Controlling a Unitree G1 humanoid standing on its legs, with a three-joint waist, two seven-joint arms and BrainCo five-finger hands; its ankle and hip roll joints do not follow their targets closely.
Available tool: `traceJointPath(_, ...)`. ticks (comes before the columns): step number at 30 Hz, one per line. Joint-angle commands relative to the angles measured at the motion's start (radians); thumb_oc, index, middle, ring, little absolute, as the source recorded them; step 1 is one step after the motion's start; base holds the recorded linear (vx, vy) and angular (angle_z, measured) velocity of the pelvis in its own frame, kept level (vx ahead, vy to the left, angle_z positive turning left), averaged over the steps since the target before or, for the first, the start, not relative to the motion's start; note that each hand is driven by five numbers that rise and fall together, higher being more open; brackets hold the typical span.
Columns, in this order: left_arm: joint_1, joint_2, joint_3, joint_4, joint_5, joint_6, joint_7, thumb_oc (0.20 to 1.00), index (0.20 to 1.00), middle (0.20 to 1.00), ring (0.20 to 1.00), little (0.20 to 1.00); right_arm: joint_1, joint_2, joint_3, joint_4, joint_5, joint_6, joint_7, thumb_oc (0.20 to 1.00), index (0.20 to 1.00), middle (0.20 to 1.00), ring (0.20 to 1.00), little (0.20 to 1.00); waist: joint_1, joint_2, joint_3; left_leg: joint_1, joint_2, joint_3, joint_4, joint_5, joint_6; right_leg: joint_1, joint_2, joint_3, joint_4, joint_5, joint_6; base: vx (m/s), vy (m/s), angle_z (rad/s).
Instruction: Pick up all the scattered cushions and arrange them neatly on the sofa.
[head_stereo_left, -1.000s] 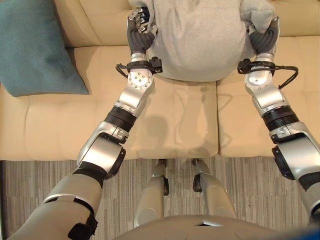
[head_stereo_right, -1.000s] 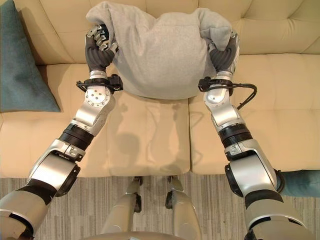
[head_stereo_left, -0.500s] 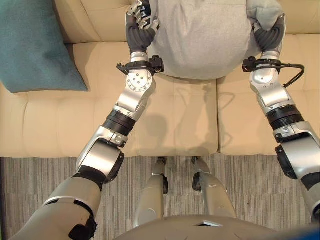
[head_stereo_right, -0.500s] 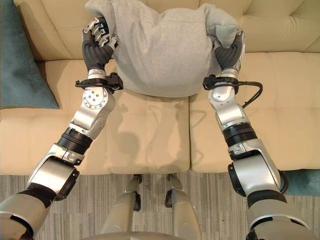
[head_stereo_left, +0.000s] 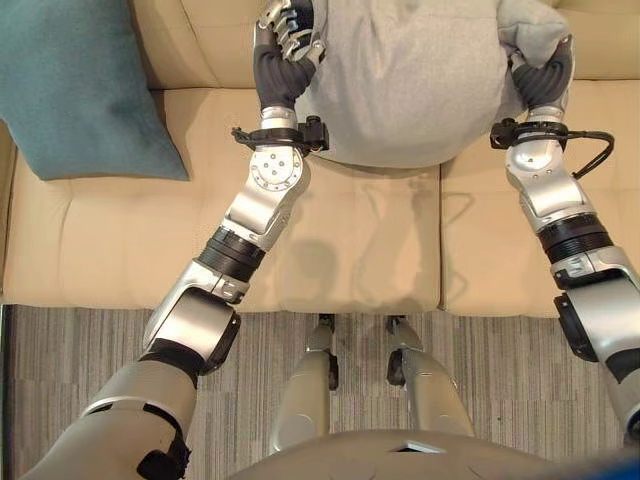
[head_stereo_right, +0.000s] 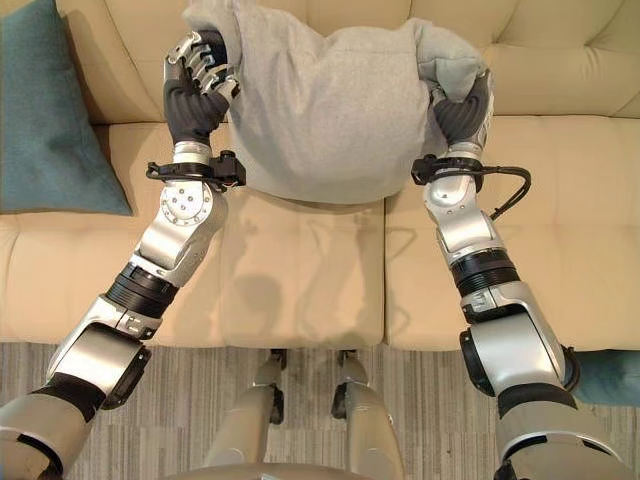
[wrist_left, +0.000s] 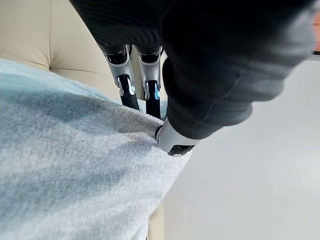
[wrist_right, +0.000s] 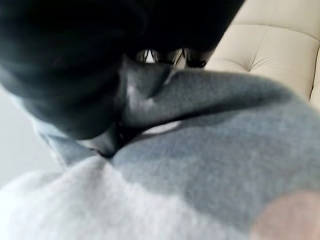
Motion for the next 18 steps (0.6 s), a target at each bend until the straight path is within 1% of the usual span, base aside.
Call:
traceJointPath(1,-0.067,-0.026,-0.021,-0.104,0.021,-0.093,-0.075,0.200,0.200,0.200,0.200,0.200,-0.037,-0.044,0.035,-0.132,-0.049,-0.061,0.015,0.200,0.200,0.200,0.200,0.200,-0.002,-0.039,-0.055,0.054,-0.004,0.034,0.004,-0.083,-0.053,0.044,-0.066,0.028,0.004,-0.064,0.143,0.00,0.000,0.00)
traceJointPath(3,-0.054,-0.036,-0.019,-0.113,0.005,-0.088,-0.078,0.200,0.200,0.200,0.200,0.200,-0.039,-0.054,0.033,-0.144,-0.053,-0.058,0.017,0.200,0.200,0.200,0.200,0.200,0.000,-0.039,-0.050,0.055,-0.004,0.034,0.004,-0.082,-0.053,0.046,-0.066,0.026,0.004,-0.065,0.142,0.00,0.000,0.00)
traceJointPath(9,-0.005,-0.023,-0.009,-0.137,-0.002,-0.077,-0.090,0.200,0.200,0.200,0.200,0.200,-0.038,-0.081,0.033,-0.162,-0.059,-0.053,0.030,0.200,0.200,0.200,0.200,0.200,0.008,-0.046,-0.036,0.056,0.000,0.034,0.004,-0.079,-0.054,0.046,-0.065,0.021,0.004,-0.065,0.140,0.00,-0.013,0.03)
traceJointPath(12,0.017,-0.019,0.003,-0.119,-0.006,-0.068,-0.081,0.200,0.200,0.200,0.200,0.200,-0.039,-0.091,0.033,-0.172,-0.060,-0.050,0.035,0.200,0.200,0.200,0.200,0.200,0.013,-0.050,-0.019,0.045,0.001,0.035,0.004,-0.073,-0.055,0.034,-0.063,0.019,0.004,-0.062,0.141,0.00,-0.005,0.02)
traceJointPath(14,0.031,-0.020,0.020,-0.088,0.004,-0.064,-0.067,0.200,0.200,0.200,0.200,0.200,-0.046,-0.103,0.029,-0.184,-0.065,-0.048,0.034,0.200,0.200,0.200,0.200,0.200,0.015,-0.061,-0.001,0.030,0.007,0.034,0.004,-0.069,-0.056,0.014,-0.063,0.021,0.004,-0.056,0.141,-0.04,-0.021,-0.01)
traceJointPath(18,0.030,-0.024,0.030,-0.029,0.020,-0.057,-0.050,0.200,0.200,0.200,0.200,0.200,-0.050,-0.108,0.025,-0.184,-0.070,-0.043,0.030,0.200,0.200,0.200,0.200,0.200,0.014,-0.075,0.007,0.012,0.016,0.034,0.004,-0.066,-0.062,-0.007,-0.060,0.017,0.004,-0.055,0.142,0.00,-0.008,0.00)
